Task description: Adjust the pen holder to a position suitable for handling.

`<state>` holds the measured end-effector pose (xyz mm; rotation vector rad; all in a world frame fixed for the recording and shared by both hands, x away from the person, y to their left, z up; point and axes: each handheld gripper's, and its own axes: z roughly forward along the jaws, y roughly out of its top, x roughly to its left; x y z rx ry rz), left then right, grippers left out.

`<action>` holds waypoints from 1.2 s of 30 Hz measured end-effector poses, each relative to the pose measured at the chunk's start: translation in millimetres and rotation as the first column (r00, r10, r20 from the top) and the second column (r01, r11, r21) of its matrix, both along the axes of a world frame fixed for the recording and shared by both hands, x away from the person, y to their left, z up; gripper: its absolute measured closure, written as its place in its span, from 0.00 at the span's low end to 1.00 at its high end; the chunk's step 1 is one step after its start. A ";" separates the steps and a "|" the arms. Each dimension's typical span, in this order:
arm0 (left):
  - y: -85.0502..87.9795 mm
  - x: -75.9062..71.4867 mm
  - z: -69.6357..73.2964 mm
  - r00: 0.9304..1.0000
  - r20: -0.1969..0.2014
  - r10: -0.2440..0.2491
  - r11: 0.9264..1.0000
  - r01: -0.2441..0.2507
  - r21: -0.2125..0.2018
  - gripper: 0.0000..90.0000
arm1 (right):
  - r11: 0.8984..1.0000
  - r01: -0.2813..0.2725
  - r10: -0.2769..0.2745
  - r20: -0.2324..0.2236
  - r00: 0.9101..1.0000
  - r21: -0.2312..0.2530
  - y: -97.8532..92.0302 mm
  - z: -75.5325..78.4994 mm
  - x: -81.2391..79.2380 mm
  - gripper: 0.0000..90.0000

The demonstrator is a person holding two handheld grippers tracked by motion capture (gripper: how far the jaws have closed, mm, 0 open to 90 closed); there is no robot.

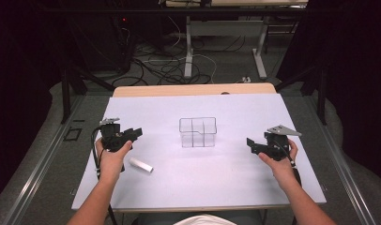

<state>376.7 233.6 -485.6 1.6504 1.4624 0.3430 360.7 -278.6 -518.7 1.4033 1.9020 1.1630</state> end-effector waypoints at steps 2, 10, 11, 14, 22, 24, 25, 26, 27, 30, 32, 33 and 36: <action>4.4 -3.7 -2.1 1.000 0.020 0.001 1.000 -0.001 0.012 0.57 | 1.000 -0.008 0.008 0.000 1.000 0.005 2.5 0.1 -0.6 0.25; 15.2 -14.5 -5.2 0.998 0.069 0.008 1.000 -0.009 0.013 0.40 | 0.999 -0.034 0.034 -0.001 0.999 -0.012 6.0 0.5 -1.7 0.26; 16.2 -15.7 -5.9 0.997 0.075 0.012 1.000 -0.013 0.016 0.37 | 0.999 -0.037 0.037 -0.008 0.999 -0.013 6.2 0.9 -1.9 0.27; 19.8 -19.2 -6.1 0.998 0.066 0.015 0.999 -0.018 0.030 0.35 | 0.998 -0.058 0.057 -0.021 0.998 -0.015 7.4 0.4 -0.9 0.27; 26.0 -21.1 -11.7 0.998 0.051 0.023 0.999 -0.025 0.045 0.20 | 0.988 -0.149 0.146 -0.062 0.987 -0.043 19.6 0.3 -1.2 0.29; 26.0 -20.6 -12.1 0.999 0.050 0.022 0.999 -0.024 0.039 0.17 | 0.984 -0.172 0.168 -0.064 0.984 -0.046 25.0 2.1 -2.5 0.30; 25.7 -20.4 -12.3 0.998 0.053 0.024 0.999 -0.027 0.044 0.17 | 0.981 -0.189 0.185 -0.066 0.980 -0.051 28.0 3.4 -2.9 0.30; 25.1 -20.2 -12.4 0.999 0.050 0.023 0.999 -0.025 0.043 0.13 | 0.978 -0.203 0.199 -0.064 0.978 -0.058 31.4 4.7 -3.4 0.30; 24.9 -19.7 -12.5 0.999 0.045 0.016 0.999 -0.017 0.038 0.09 | 0.974 -0.218 0.214 -0.060 0.975 -0.063 35.2 6.0 -4.0 0.30; 24.7 -19.1 -13.1 0.999 0.049 0.013 0.999 -0.015 0.032 0.07 | 0.958 -0.276 0.275 -0.029 0.961 -0.075 46.4 11.3 -3.7 0.31; 24.1 -19.0 -13.0 0.998 0.060 0.013 1.000 -0.015 0.022 0.05 | 0.952 -0.294 0.292 -0.035 0.956 -0.082 54.5 16.1 -4.4 0.32; 23.8 -19.0 -12.9 0.998 0.062 0.012 1.000 -0.013 0.022 0.02 | 0.948 -0.307 0.305 -0.042 0.952 -0.089 58.6 18.5 -4.6 0.32; 22.1 -18.6 -12.6 0.998 0.069 0.013 0.999 -0.015 0.029 0.00 | 0.941 -0.328 0.325 -0.049 0.944 -0.085 70.4 22.6 -4.5 0.34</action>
